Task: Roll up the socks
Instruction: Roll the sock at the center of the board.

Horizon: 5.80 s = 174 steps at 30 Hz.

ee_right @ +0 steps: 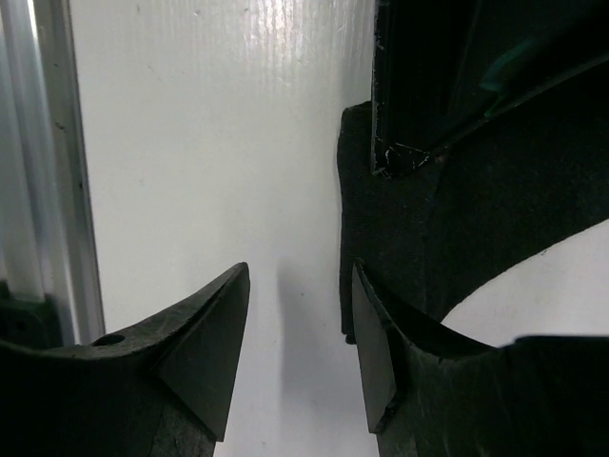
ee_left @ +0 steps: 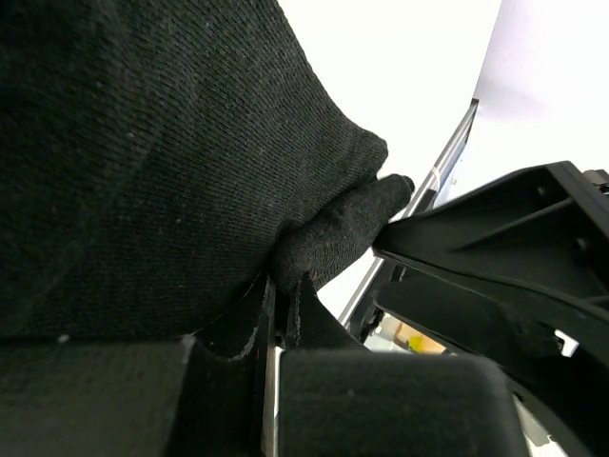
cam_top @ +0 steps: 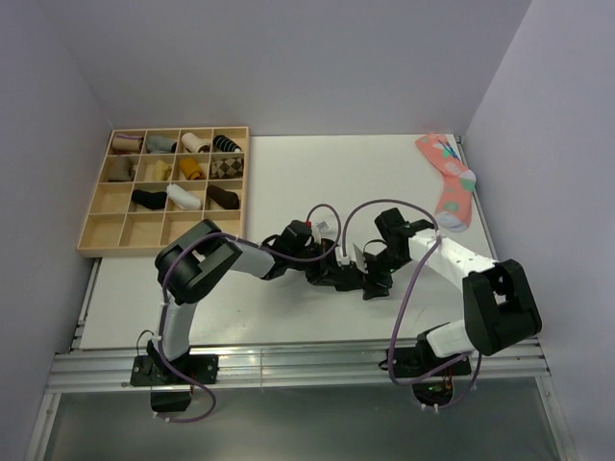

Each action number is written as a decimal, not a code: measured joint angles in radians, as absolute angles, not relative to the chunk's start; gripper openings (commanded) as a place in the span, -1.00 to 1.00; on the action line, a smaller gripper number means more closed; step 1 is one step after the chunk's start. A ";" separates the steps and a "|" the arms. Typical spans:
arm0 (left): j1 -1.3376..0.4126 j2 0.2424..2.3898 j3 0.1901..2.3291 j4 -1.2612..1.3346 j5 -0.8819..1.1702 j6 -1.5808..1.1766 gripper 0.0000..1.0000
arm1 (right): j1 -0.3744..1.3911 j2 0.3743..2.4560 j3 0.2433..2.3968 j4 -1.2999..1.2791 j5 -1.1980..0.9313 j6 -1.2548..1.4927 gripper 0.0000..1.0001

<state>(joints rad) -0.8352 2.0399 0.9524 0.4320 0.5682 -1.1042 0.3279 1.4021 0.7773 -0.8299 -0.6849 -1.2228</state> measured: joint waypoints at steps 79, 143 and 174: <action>-0.779 2.034 0.815 0.625 0.667 -1.113 -0.82 | 0.427 1.810 1.072 -1.045 -0.592 -1.243 -0.60; -1.108 1.806 0.603 0.845 -0.134 -0.356 0.06 | 0.356 2.303 1.507 -1.435 -0.693 -0.848 -0.65; -1.040 1.933 0.594 1.045 0.083 -0.674 -0.99 | 0.218 1.998 1.430 -1.176 -0.678 -0.786 0.00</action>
<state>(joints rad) -1.0405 1.9327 0.5941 1.0451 0.0826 -0.6739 0.2180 1.9984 1.4303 -1.1759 -0.6777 -0.7856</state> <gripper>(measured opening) 0.041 0.484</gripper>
